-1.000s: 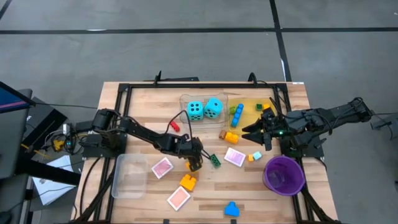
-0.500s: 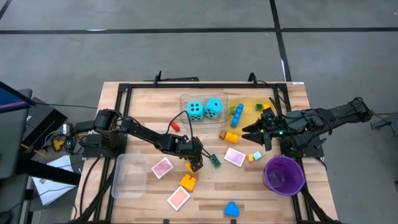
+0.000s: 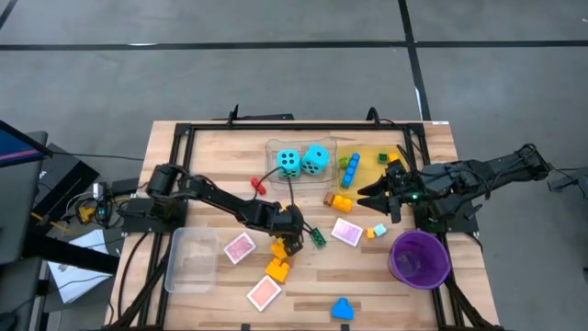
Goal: Pick & Place Toys
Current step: Put the yellow game piece into the yellow bin
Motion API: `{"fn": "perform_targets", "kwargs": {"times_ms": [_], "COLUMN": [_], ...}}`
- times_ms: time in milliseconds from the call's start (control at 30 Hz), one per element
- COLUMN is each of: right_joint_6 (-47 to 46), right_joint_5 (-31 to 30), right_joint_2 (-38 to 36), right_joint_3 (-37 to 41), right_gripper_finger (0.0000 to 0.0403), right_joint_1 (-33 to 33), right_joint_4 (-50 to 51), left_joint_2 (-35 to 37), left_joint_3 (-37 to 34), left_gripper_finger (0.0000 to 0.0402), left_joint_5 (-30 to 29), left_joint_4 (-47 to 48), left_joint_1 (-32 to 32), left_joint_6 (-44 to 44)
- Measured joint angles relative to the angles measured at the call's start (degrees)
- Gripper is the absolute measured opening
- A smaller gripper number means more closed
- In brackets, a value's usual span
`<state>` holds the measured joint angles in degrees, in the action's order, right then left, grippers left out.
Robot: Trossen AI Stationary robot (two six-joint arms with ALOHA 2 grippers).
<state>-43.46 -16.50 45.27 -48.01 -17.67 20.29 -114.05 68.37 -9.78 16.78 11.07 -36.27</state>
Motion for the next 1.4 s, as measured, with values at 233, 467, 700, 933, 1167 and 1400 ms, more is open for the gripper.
{"fn": "perform_targets", "kwargs": {"times_ms": [233, 467, 700, 933, 1167, 1400], "right_joint_6": [-0.48, -0.52, -0.50, -0.52, 0.84, 7.50], "right_joint_5": [0.04, 0.06, 0.12, 0.12, 0.12, -0.36], "right_joint_2": [0.69, 0.90, 0.92, 0.92, 0.92, 0.92], "right_joint_3": [0.00, 0.00, 0.00, 0.00, 0.00, 0.00], "right_gripper_finger": [0.0211, 0.0211, 0.0211, 0.0211, 0.0211, 0.0211], "right_joint_1": [0.00, 0.00, 0.00, 0.00, 0.00, -1.13], "right_joint_4": [0.33, 0.26, 0.28, 0.28, 0.33, 0.06], "left_joint_2": [-3.05, -2.43, -2.26, 1.04, 7.88, 11.99], "left_joint_3": [5.23, 5.30, 5.28, 4.97, 5.03, 5.14], "left_gripper_finger": [0.0203, 0.0141, 0.0129, 0.0129, 0.0129, 0.0129], "left_joint_5": [-1.77, -1.37, -0.84, -1.36, -1.79, -1.75], "left_joint_4": [2.43, 6.29, 5.96, 5.19, -5.27, -20.97], "left_joint_1": [-0.52, -1.18, -1.51, -3.19, -5.38, -6.70], "left_joint_6": [1.31, 1.32, 0.53, -3.02, -9.41, -15.76]}}
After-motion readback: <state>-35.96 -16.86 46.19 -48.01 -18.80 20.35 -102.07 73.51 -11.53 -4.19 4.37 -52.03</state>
